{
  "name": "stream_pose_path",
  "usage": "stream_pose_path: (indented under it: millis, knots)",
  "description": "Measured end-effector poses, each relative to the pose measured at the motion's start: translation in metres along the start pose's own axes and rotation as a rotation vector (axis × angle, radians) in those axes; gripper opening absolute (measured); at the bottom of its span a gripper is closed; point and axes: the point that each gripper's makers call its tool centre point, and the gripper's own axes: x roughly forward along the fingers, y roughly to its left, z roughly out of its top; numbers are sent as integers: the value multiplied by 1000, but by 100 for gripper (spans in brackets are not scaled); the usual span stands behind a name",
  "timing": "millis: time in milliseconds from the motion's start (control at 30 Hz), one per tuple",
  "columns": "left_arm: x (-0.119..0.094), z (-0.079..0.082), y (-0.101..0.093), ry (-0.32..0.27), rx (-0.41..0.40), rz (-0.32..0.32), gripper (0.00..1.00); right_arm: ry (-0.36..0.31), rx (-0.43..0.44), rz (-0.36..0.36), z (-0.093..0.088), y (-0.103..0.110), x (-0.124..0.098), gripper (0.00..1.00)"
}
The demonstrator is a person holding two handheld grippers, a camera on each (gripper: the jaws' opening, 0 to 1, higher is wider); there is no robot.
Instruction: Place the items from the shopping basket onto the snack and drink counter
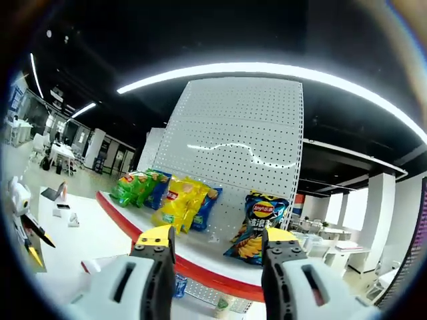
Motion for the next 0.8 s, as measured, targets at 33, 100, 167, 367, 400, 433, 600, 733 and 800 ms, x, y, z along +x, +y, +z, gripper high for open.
stream_pose_path:
  millis: [33, 100, 167, 367, 400, 433, 600, 733, 800]
  knots:
    - [1, 0, 0, 0, 0, 0, 72, 0, 2, 2, 0, 2, -3, 50]
    - [2, 0, 0, 1, -4, -4, 72, -5, 5, 9, 0, 8, -9, 50]
    - [4, 0, 0, 2, -4, -6, 72, -6, 15, 11, 0, 11, -14, 50]
    - [5, 3, 1, -2, -1, -6, 72, -34, 32, 6, 7, 15, -30, 50]
    - [5, 4, 1, -2, 0, -6, 72, -43, 37, 3, 9, 16, -34, 50]
    - [5, 4, 2, -3, 1, -5, 72, -47, 38, -2, 9, 16, -37, 50]
    - [5, 8, 2, -10, 6, 0, 72, -60, 56, -12, 9, 19, -50, 50]
    - [6, 8, -2, -14, 8, -6, 72, -63, 67, -17, 6, 22, -61, 50]
    - [6, 8, -3, -13, 8, -6, 72, -63, 75, -23, 3, 22, -67, 50]
